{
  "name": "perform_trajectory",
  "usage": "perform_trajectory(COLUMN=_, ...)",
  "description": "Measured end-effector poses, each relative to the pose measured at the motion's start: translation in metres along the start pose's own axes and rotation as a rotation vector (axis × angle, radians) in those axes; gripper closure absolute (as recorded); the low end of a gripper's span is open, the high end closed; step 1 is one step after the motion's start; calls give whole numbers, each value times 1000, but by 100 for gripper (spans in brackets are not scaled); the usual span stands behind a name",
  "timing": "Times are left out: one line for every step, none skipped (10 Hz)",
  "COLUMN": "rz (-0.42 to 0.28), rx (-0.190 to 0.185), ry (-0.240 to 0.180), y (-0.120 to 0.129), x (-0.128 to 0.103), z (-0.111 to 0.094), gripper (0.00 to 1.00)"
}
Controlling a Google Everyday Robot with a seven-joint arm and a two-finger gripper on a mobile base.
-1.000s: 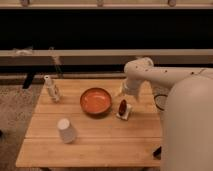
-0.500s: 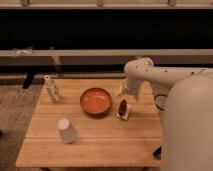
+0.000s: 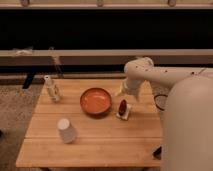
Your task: Place the ceramic cup over the eraser
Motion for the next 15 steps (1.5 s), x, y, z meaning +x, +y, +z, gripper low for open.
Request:
perform_trajectory(rz=0, rx=0, ry=0, y=0, x=0, z=0, gripper=20)
perform_trajectory(rz=0, rx=0, ry=0, y=0, x=0, z=0, gripper=20)
perform_trajectory(rz=0, rx=0, ry=0, y=0, x=0, z=0, gripper=20)
perform_trajectory(rz=0, rx=0, ry=0, y=0, x=0, z=0, gripper=20)
perform_trajectory(rz=0, rx=0, ry=0, y=0, x=0, z=0, gripper=20)
perform_trajectory(rz=0, rx=0, ry=0, y=0, x=0, z=0, gripper=20)
perform_trajectory(rz=0, rx=0, ry=0, y=0, x=0, z=0, gripper=20)
perform_trajectory(rz=0, rx=0, ry=0, y=0, x=0, z=0, gripper=20)
perform_trajectory(rz=-2, rx=0, ry=1, y=0, x=1, z=0, gripper=20)
perform_trajectory(rz=-22, rx=-9, ry=-9, y=3, x=2, z=-2, gripper=20)
perform_trajectory(rz=-52, rx=-16, ry=-20, y=8, x=5, z=-8, gripper=20)
perform_trajectory(rz=-104, rx=-24, ry=-32, y=21, x=15, z=-20, gripper=20)
perform_trajectory(rz=-162, rx=-36, ry=-42, y=40, x=31, z=-35, gripper=20)
perform_trajectory(rz=-202, rx=-47, ry=-45, y=55, x=44, z=-44, gripper=20)
perform_trajectory(rz=-252, rx=-62, ry=-47, y=76, x=61, z=-57, gripper=20)
